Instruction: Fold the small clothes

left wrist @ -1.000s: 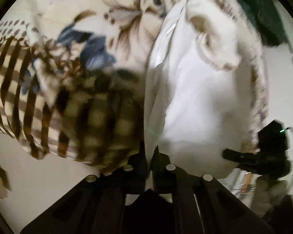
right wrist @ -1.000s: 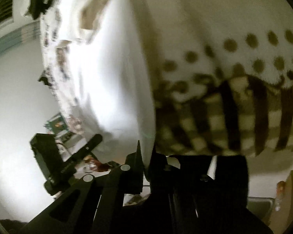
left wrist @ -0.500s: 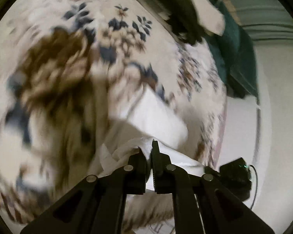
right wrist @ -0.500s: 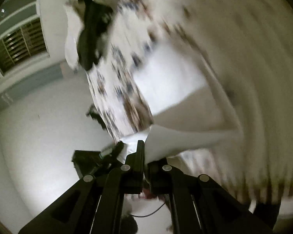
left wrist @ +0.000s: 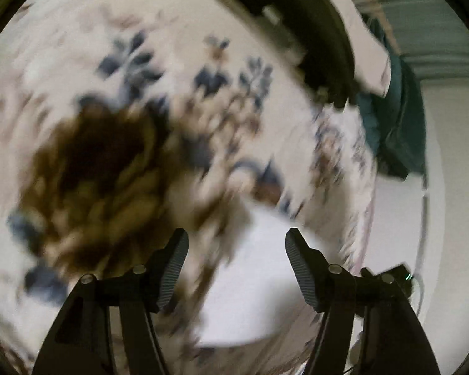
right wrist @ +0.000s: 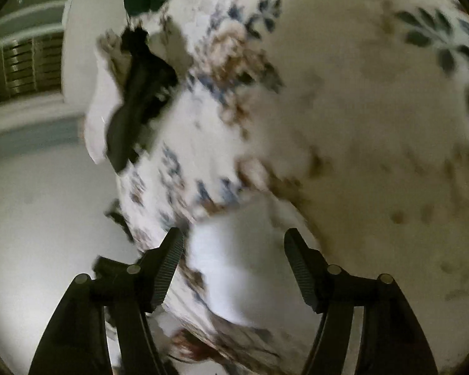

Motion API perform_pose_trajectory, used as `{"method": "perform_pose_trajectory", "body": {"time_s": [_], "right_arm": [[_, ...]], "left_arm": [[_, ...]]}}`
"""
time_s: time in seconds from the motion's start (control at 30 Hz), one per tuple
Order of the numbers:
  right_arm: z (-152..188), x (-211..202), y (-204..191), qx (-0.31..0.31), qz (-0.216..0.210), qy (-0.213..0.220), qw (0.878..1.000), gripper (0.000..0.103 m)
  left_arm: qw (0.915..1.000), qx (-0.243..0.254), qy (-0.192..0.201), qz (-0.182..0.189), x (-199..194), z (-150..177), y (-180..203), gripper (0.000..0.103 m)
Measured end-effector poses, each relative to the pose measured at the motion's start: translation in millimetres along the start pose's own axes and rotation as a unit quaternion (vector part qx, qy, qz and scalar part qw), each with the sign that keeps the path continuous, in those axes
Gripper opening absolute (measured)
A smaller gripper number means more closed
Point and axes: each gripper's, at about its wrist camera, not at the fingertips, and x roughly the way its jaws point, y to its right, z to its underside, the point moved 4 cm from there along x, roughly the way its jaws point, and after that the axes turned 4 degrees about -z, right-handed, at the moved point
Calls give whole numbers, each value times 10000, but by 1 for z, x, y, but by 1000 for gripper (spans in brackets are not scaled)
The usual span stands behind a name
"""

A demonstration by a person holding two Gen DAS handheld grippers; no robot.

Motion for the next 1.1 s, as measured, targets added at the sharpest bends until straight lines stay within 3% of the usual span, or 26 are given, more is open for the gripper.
{"method": "perform_pose_trajectory", "body": {"time_s": [0.1,0.2,0.4,0.53,0.63,0.73,0.87,1.0,1.1], "right_arm": [[23,15,17,276,5,-552,9981,69],[18,44,20,281,165,-739,9967,69],[-41,66,-18,220,391,-141,9989,70],[-64,49,-36,-15,483,269,9985,70],[-69,36,-39,-38,308,421,9986,70],[-62,22,-29,-133,582,442,9972,70],[-36,25,0,-71,830,144,9964,70],[-33,44,34,472,695,-112,9964,70],[-41,56,38,664,213,-123,9975,66]], "left_arm": [[9978,246,-575,-228,21,33,-1,62],[9938,577,-891,-322,54,36,21,62],[9892,1325,-446,-431,88,-43,87,62],[9882,1449,-173,-467,83,-80,96,62],[9907,1274,-23,-473,65,-88,85,62],[9953,902,27,-360,43,-76,58,62],[9984,429,-305,-218,37,-34,15,62],[9979,194,-625,34,59,-10,5,62],[9975,339,-539,320,71,-5,19,59]]}}
